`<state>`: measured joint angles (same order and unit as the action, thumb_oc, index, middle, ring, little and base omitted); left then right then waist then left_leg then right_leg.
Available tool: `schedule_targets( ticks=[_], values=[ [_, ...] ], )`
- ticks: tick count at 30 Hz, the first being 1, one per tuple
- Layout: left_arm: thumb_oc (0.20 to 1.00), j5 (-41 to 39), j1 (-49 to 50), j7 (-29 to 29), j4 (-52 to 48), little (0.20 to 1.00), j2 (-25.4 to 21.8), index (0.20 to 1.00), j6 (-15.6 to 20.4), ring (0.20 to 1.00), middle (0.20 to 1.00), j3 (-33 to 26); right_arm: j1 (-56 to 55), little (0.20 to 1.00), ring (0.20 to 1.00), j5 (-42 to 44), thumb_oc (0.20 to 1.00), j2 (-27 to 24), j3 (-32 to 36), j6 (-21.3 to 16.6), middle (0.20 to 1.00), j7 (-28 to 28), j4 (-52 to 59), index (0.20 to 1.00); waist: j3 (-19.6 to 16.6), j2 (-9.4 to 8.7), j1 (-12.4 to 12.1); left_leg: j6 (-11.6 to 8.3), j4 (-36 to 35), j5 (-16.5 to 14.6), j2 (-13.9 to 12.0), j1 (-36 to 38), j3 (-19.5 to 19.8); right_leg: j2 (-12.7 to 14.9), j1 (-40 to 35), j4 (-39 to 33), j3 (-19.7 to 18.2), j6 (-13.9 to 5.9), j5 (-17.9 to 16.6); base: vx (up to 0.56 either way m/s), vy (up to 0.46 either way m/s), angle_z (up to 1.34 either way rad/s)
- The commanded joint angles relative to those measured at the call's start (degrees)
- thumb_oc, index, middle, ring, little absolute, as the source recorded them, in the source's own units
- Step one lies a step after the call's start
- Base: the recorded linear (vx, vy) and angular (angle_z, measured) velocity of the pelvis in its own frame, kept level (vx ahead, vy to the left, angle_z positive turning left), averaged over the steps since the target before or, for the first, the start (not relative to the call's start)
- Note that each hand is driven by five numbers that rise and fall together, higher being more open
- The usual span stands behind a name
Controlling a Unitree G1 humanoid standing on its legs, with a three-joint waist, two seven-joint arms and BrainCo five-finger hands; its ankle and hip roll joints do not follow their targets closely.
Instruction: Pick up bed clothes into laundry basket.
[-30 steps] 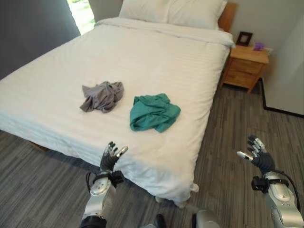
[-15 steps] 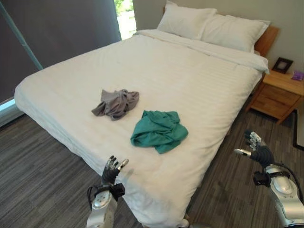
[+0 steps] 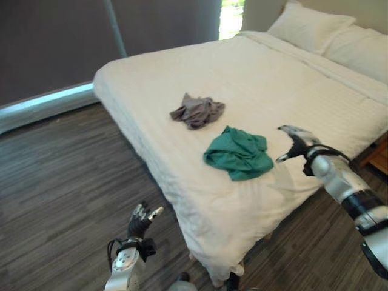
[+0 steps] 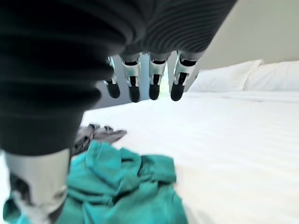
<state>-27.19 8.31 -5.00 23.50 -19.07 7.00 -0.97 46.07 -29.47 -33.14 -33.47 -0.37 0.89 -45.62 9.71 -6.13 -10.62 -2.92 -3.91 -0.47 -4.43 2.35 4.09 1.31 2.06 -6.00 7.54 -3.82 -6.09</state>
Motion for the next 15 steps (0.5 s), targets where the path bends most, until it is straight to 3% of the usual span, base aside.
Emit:
schedule_targets(
  ticks=[1,9,15],
  values=[
    [1.000,-3.6,-2.2,-0.9,-3.4,1.000,-5.2,1.000,3.8,1.000,1.000,-2.9,12.0,1.000,1.000,-3.2,1.000,-0.1,-5.5,0.9,1.000,1.2,-8.4,1.000,2.6,-1.16,-1.3,2.40,-1.1,3.7,4.0,-2.8,1.1,2.3,-4.3,1.0,-0.3,-0.63,0.6,-0.05,0.004,0.08],
    [1.000,-4.3,-5.2,-2.0,-5.6,1.000,-7.0,1.000,4.9,1.000,1.000,-0.9,20.8,1.000,1.000,-4.4,1.000,4.8,-9.4,1.9,1.000,3.3,-22.8,1.000,5.9,1.69,-4.0,1.66,-1.1,5.9,5.5,-10.1,4.0,3.0,1.3,1.0,2.3,-0.84,0.0,-0.06,0.019,0.19],
    [1.000,-4.8,-6.6,-2.3,-6.2,1.000,-6.1,1.000,5.1,1.000,1.000,1.3,22.7,1.000,1.000,-3.8,1.000,5.6,-9.6,2.1,1.000,3.5,-26.7,1.000,7.9,4.04,-5.2,0.84,-1.1,7.1,6.2,-14.6,4.5,3.4,5.4,1.0,3.3,-1.20,-0.3,-0.03,0.014,0.15]
  ],
)
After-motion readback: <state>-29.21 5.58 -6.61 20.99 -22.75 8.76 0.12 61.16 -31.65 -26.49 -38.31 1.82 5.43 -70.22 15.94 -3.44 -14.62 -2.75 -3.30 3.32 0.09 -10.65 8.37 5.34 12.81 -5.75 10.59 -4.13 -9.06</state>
